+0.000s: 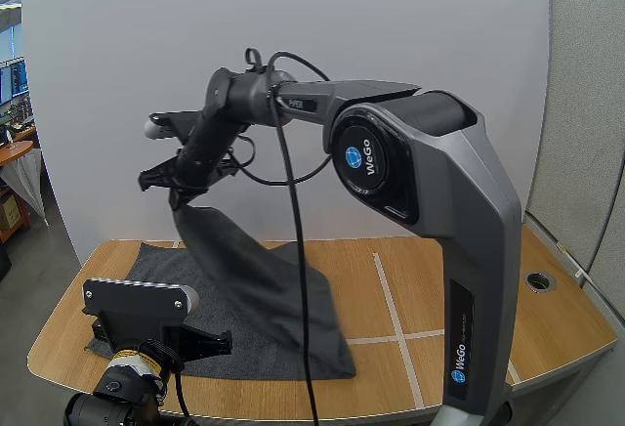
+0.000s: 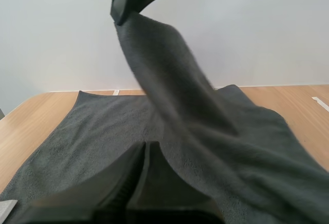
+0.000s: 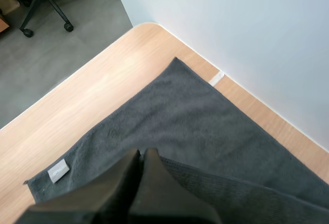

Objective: Fold the towel

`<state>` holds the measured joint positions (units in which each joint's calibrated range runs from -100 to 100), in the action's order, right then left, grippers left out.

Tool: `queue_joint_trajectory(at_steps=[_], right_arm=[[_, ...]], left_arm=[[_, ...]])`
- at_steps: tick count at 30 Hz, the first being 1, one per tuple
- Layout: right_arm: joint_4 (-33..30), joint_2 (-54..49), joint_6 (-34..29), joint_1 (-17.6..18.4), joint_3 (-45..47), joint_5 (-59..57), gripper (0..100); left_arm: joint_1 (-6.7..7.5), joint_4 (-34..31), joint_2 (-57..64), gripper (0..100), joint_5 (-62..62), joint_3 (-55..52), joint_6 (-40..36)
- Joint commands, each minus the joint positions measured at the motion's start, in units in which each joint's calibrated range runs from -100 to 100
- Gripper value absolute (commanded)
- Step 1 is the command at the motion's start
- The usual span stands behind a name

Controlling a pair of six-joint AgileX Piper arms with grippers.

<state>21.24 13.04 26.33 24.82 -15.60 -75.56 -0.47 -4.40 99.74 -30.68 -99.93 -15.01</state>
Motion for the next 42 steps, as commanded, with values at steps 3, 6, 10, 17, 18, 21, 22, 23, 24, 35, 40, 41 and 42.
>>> queue_joint_trajectory(at_steps=[3, 6, 10, 17, 18, 21, 22, 23, 24, 35, 40, 41, 42], right_arm=[[-1.5, 2.6, 0.5, 1.0, 0.0, 8.5, 0], [-1.5, 4.3, 0.5, 1.0, 0.0, 11.0, 0], [-1.4, 6.6, 0.5, 1.1, 0.0, 15.2, 0], [-1.5, 10.6, 0.5, 1.6, -4.0, 16.6, 0], [-1.5, 11.6, 0.5, 1.7, -5.0, 16.4, 0], [-1.5, 13.4, 0.5, 1.7, -8.0, 14.9, 0], [-1.5, 13.8, 0.4, 1.8, -8.9, 14.5, 0], [-1.5, 14.4, 0.4, 1.8, -9.5, 14.3, 0], [-1.4, 15.2, 0.3, 1.8, -10.6, 14.1, 0], [-1.5, 20.1, 0.0, 2.7, -16.5, 13.5, 0], [-1.5, 22.8, 0.0, 2.9, -20.2, 13.5, 0], [-1.5, 23.5, 0.0, 2.9, -20.9, 13.5, 0], [-1.5, 24.1, 0.0, 2.9, -21.7, 13.5, 0]], left_arm=[[0.3, 0.7, 0.3, 0, 1.3, -0.1, 0.0], [0.3, 0.7, 0.3, 0, 1.3, -0.1, 0.0], [0.3, 0.7, 0.3, 0, 1.3, -0.1, 0.0], [0.3, 0.7, 0.3, 0, 1.3, -0.1, 0.0], [0.3, 0.7, 0.3, 0, 1.3, -0.1, 0.0], [0.3, 0.7, 0.3, 0, 1.3, -0.1, 0.0], [0.3, 0.7, 0.3, 0, 1.3, -0.1, 0.0], [0.3, 0.7, 0.3, 0, 1.3, -0.1, 0.0], [0.3, 0.7, 0.3, 0, 1.3, -0.1, 0.0], [0.3, 0.7, 0.3, 0, 1.3, -0.1, 0.0], [0.3, 0.7, 0.3, 0, 1.3, -0.1, 0.0], [0.3, 0.7, 0.3, 0, 1.3, -0.1, 0.0], [0.3, 0.7, 0.3, 0, 1.3, -0.1, 0.0]])
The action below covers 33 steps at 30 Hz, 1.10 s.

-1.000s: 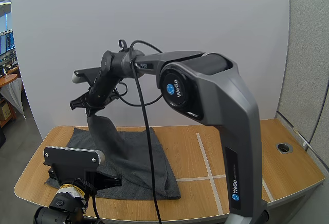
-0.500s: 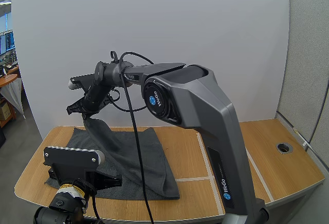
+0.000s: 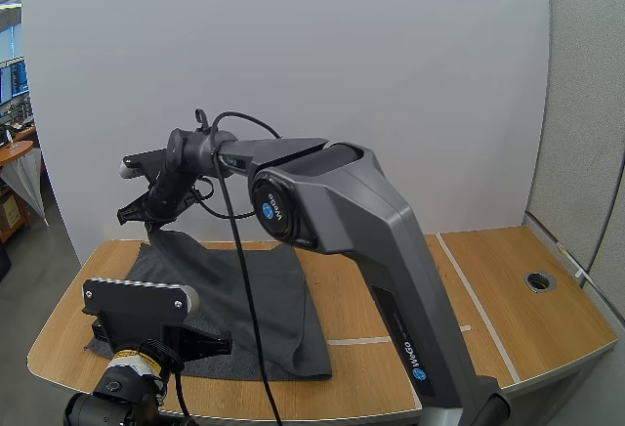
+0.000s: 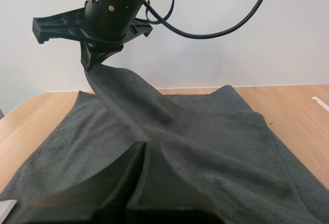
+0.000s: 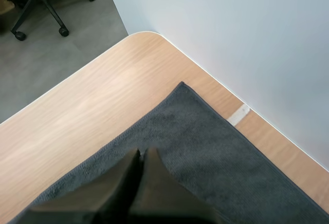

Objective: Fold the towel

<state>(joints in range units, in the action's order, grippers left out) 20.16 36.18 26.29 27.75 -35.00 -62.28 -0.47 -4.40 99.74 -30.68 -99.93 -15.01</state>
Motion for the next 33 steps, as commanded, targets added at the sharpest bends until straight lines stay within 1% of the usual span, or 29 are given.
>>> queue_joint_trajectory(at_steps=[1, 7, 20, 33], right_arm=[[-0.4, 1.5, 0.1, 0.0, -3.0, 0.2, 0], [-0.4, 4.7, 0.1, 0.0, -5.8, 0.2, 0], [-0.3, 6.8, 0.1, 0.0, -5.8, 8.7, 0], [-0.3, 7.4, 0.1, 0.0, -5.8, 8.6, 0]], left_arm=[[0.3, 0.7, 0.3, 0, 1.3, -0.1, 0.0], [0.3, 0.7, 0.3, 0, 1.3, -0.1, 0.0], [0.3, 0.7, 0.3, 0, 1.3, -0.1, 0.0], [0.3, 0.7, 0.3, 0, 1.3, -0.1, 0.0]])
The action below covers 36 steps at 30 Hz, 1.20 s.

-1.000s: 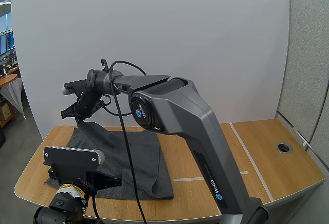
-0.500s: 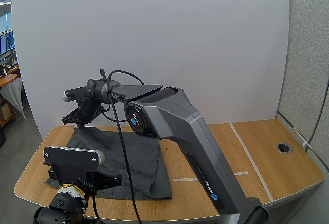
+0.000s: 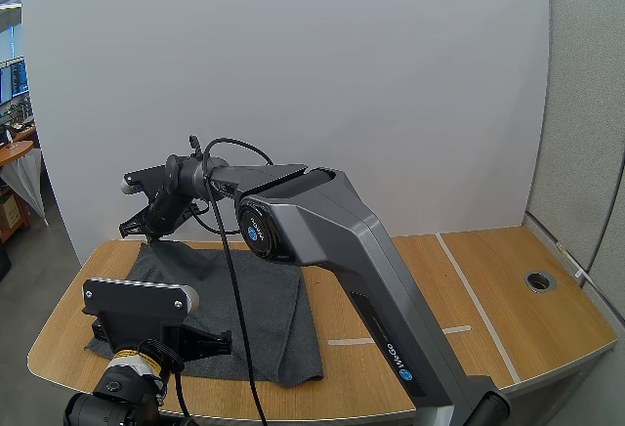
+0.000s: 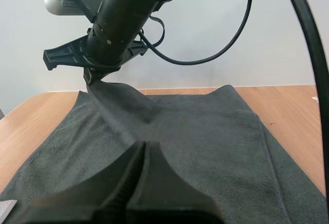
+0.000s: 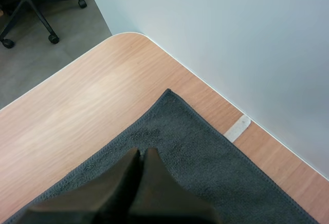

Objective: Fold the towel

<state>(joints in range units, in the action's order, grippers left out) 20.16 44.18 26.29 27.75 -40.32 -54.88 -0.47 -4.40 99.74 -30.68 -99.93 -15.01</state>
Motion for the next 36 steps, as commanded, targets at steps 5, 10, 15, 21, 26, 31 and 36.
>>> queue_joint_trajectory(at_steps=[5, 10, 15, 21, 26, 31, 36], right_arm=[[-0.3, -0.7, 0.9, 0.0, -0.4, 1.2, 57], [0.2, -1.1, 3.1, 0.0, -0.4, 0.1, 100], [1.2, -2.8, 4.3, 0.0, -0.6, 0.1, 100], [1.1, -7.0, 4.3, 0.0, -0.6, -4.3, 100], [1.0, -11.3, 3.9, 0.0, -0.6, -10.9, 100], [0.8, -16.1, 3.9, -0.2, -0.6, -18.7, 100], [-0.5, -20.8, 1.3, -0.4, -0.6, -26.7, 50]], left_arm=[[0.3, 0.7, 0.3, 0, 1.3, -0.1, 0.0], [0.3, 0.7, 0.3, 0, 1.3, -0.1, 0.0], [0.3, 0.7, 0.3, 0, 1.3, -0.1, 0.0], [0.3, 0.7, 0.3, 0, 1.3, -0.1, 0.0], [0.3, 0.7, 0.3, 0, 1.3, -0.1, 0.0], [0.3, 0.7, 0.3, 0, 1.3, -0.1, 0.0], [0.3, 0.7, 0.3, 0, 1.3, -0.1, 0.0]])
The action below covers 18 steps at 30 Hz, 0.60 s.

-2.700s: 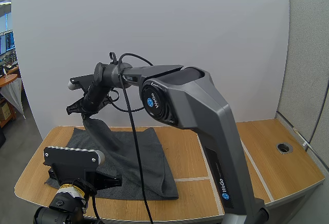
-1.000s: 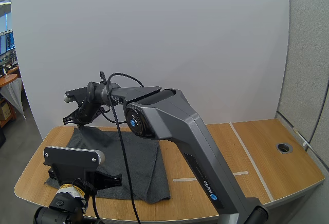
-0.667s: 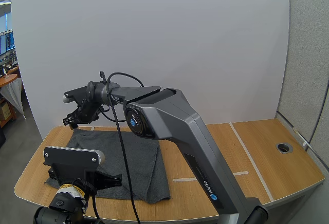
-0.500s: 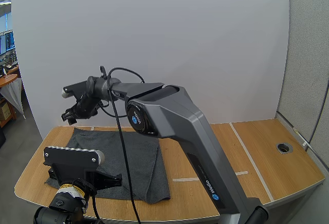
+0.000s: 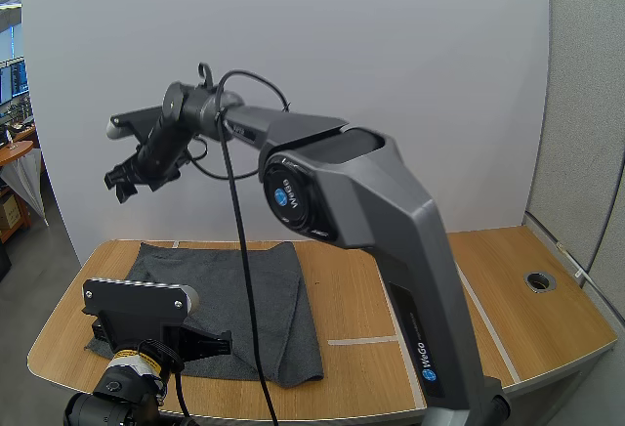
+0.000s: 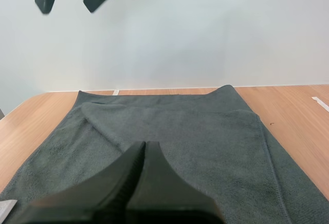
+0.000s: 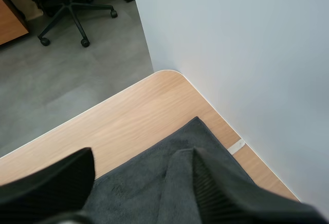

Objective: Fold the towel

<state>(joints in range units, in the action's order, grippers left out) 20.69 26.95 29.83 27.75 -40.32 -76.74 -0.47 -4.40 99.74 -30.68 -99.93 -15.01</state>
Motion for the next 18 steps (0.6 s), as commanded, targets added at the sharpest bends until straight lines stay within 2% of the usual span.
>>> queue_joint_trajectory(at_steps=[1, 3, 12, 18], right_arm=[[-1.5, -4.7, -3.4, -0.5, -0.6, -6.1, 35], [-4.5, -7.0, -5.2, -0.6, -0.6, -9.5, 0], [-19.6, -17.6, -12.7, -1.0, 1.1, -20.4, 0], [-27.8, -31.2, -17.4, -1.0, 13.0, -15.9, 0]], left_arm=[[0.3, 0.7, 0.3, 0, 1.3, -0.1, 0.0], [0.3, 0.7, 0.3, 0, 1.3, -0.1, 0.0], [0.3, 0.7, 0.3, 0, 1.3, -0.1, 0.0], [0.3, 0.7, 0.3, 0, 1.3, -0.1, 0.0]])
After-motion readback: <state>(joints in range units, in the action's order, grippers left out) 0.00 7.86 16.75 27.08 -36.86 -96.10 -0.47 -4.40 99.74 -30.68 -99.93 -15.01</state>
